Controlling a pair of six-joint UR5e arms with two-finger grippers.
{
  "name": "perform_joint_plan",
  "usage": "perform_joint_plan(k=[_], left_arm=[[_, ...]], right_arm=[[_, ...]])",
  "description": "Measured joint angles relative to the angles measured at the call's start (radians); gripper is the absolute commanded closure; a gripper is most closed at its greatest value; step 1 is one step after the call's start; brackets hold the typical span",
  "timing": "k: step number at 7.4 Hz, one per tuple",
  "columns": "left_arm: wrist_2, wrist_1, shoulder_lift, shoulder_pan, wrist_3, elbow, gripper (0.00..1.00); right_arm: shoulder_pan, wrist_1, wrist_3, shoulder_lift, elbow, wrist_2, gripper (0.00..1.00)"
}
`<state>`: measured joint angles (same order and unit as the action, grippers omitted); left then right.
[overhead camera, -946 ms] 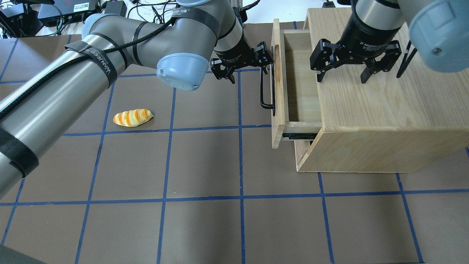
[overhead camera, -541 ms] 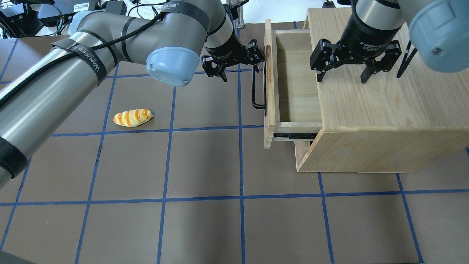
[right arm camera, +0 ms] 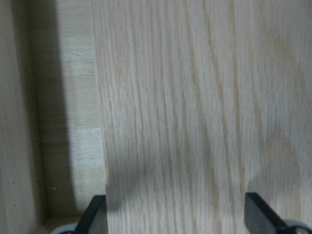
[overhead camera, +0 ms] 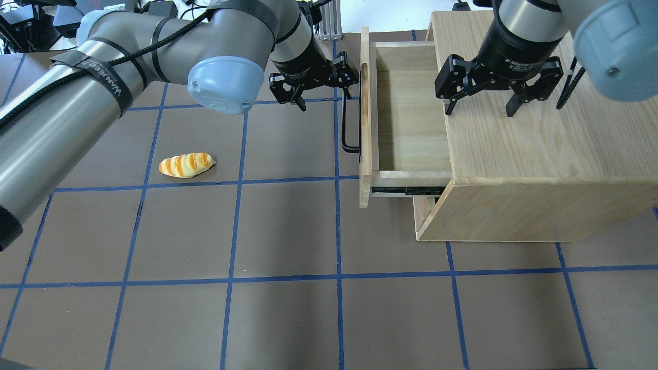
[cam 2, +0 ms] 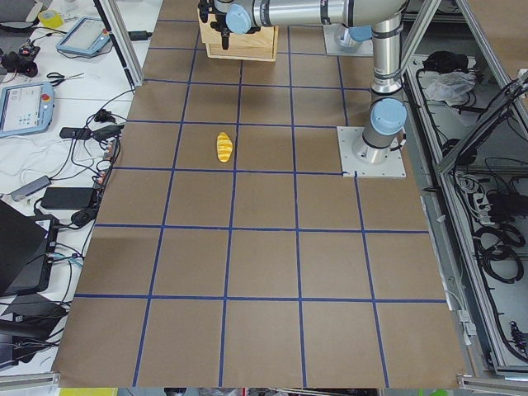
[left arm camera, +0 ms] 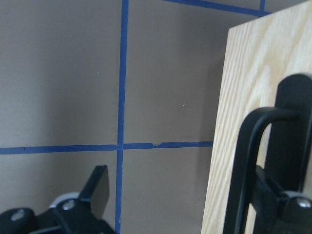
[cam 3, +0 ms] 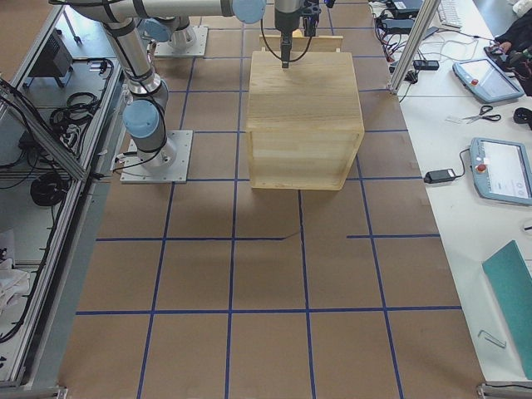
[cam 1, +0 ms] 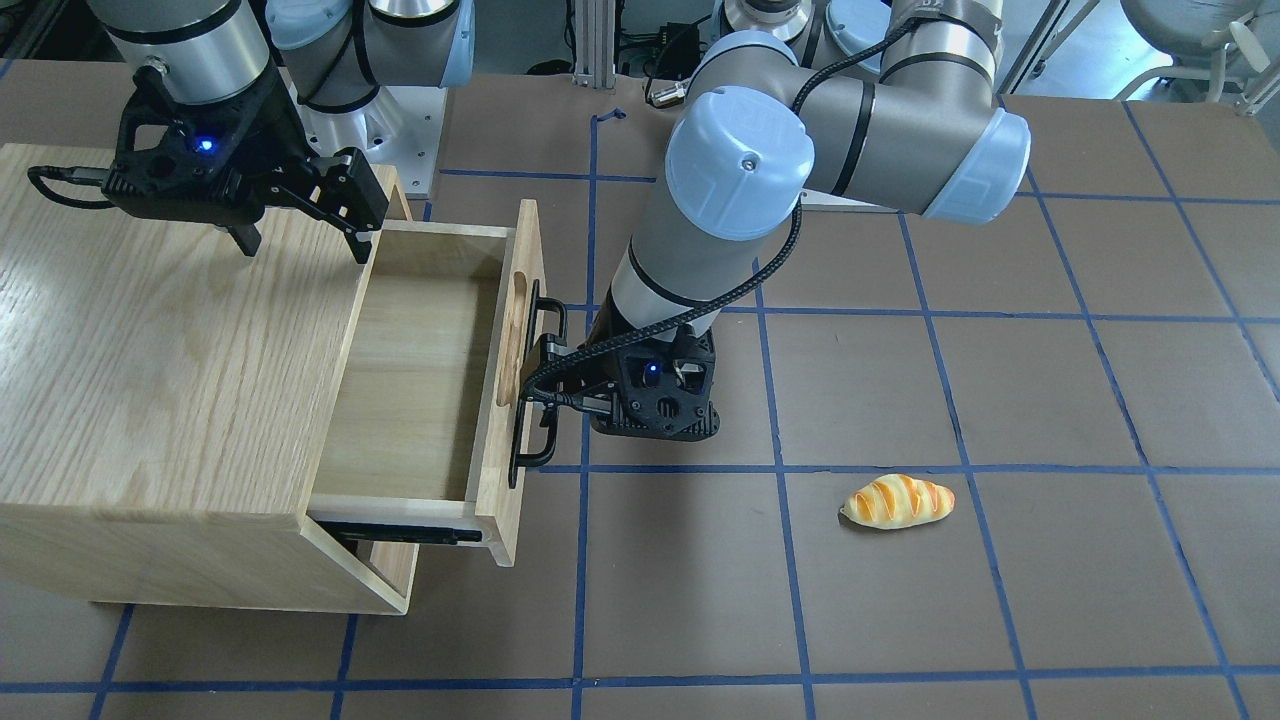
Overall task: Open upper drawer
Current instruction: 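Pull the drawer handle with the left gripper away from the cabinet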
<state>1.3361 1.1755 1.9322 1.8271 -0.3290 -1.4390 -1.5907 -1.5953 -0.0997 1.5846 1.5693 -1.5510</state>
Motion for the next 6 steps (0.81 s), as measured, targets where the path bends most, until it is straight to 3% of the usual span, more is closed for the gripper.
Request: perform_joint_plan(k=[6], left_arm=[[0.000,0.027,-0.015,-0.041,0.054,-0.002,0.00]], right_arm=[[0.000,0.000,0.000,0.000,0.000,-0.001,0.00]])
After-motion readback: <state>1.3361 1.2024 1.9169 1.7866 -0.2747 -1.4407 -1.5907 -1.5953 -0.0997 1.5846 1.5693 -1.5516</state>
